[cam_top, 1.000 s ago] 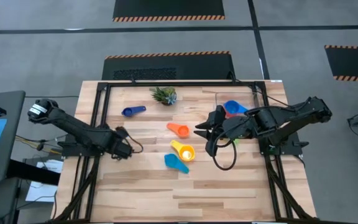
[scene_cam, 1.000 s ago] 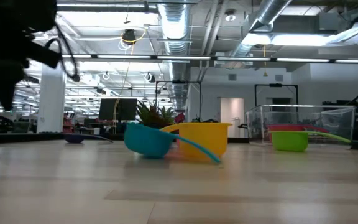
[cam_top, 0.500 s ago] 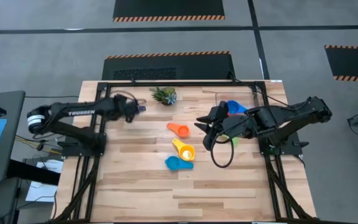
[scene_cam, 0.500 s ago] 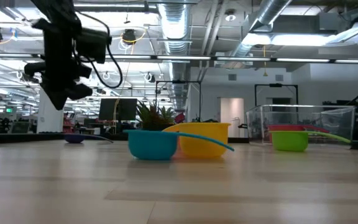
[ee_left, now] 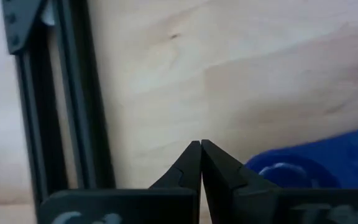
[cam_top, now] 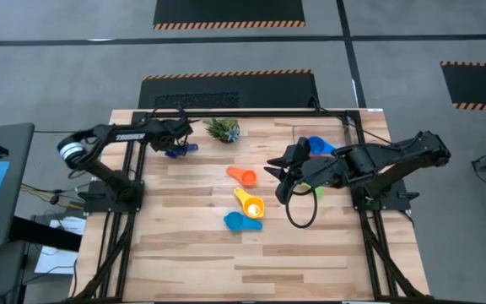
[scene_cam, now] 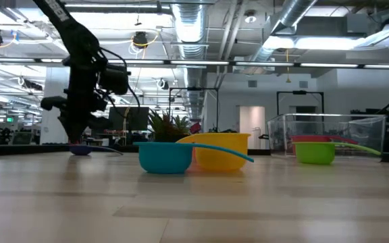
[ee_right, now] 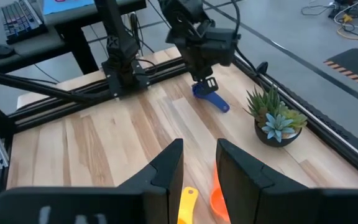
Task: Nest measuring cups in basket
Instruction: Move the measuring cups to the center of the table, then stack the yellow measuring cup on top of the blue measuring cup in the transparent bin
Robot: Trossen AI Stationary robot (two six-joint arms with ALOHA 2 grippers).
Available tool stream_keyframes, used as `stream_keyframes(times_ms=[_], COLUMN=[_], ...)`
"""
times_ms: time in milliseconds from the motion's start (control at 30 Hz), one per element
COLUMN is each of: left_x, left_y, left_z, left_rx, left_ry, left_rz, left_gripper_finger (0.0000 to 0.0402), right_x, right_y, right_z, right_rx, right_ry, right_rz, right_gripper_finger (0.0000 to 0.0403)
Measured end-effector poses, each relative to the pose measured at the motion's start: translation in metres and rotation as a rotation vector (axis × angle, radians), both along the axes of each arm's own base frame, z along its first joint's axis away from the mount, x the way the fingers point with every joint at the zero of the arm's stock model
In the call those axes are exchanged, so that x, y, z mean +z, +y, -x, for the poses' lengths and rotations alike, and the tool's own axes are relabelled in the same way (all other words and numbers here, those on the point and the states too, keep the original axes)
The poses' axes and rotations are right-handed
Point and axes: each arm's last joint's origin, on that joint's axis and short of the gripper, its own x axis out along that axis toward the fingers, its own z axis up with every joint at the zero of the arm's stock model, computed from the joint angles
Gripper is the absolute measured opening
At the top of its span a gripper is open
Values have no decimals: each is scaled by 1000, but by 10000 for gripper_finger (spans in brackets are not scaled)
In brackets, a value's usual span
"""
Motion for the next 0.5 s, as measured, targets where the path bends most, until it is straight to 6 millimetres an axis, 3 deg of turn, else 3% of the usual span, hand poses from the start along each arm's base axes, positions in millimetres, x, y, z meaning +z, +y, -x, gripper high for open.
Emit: stream_keyframes(times_ms=[100, 300, 400, 500], left_x=[-8, -10, 7, 40], left_y=[7, -3, -19, -28], left_z=[-8, -38, -58, -71], left_rx=[-18, -184, -266, -360], left_ry=[-1, -213, -318, -391], left_rz=[10, 327, 352, 304], left_gripper_finger=[0, 0, 0, 0], right_x=[-1, -5, -5, -6], right_y=[0, -1, -1, -1], right_z=[1, 3, 3, 3], right_rx=[3, 4, 4, 3], right_ry=[15, 60, 66, 69], right_rz=[5, 15, 17, 18], right_gripper_finger=[120, 120, 120, 120])
